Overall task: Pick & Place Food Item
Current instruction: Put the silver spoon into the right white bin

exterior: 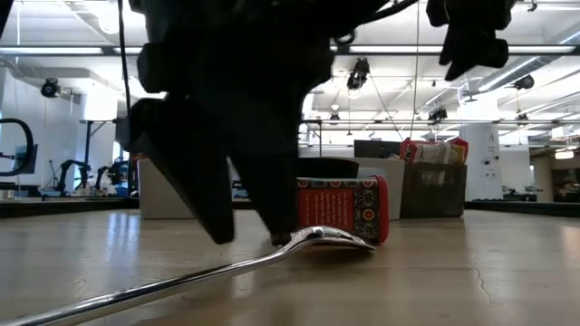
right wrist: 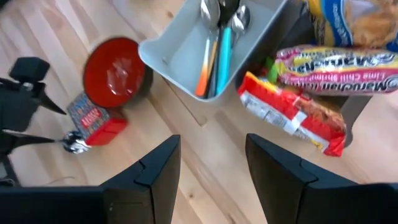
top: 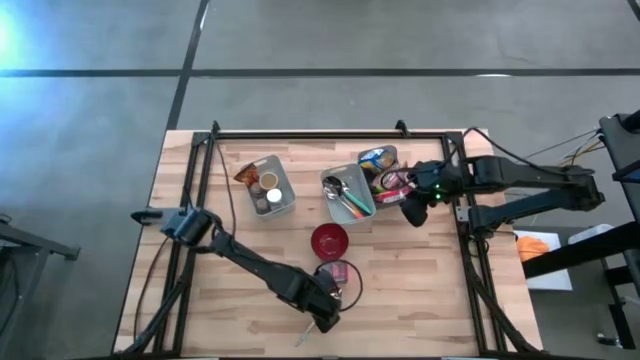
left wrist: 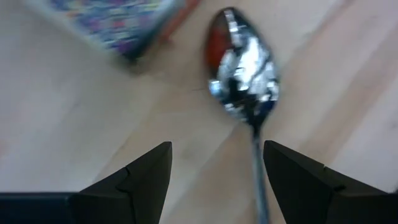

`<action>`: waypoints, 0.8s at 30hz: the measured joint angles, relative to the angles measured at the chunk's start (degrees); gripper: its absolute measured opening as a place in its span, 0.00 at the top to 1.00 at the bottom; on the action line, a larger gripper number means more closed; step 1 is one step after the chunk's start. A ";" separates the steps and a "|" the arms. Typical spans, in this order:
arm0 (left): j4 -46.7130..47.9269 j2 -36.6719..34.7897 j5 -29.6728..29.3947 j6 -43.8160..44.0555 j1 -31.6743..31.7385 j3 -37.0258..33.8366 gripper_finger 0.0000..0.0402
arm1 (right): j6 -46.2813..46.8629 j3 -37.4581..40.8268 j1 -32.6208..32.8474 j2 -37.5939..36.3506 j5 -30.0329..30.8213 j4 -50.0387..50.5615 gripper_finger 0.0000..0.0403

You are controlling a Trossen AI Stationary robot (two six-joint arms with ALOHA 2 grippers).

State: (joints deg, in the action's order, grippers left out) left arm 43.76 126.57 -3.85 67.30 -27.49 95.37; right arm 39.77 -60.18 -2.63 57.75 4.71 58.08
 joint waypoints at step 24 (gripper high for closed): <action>-0.61 2.55 -3.23 3.34 0.00 -0.79 0.59 | 0.13 3.28 1.29 -1.13 -0.55 0.01 0.56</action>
State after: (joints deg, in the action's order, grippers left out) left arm 43.15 129.12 -7.07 70.64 -27.49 94.59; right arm 39.90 -56.90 -1.34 56.62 4.16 58.09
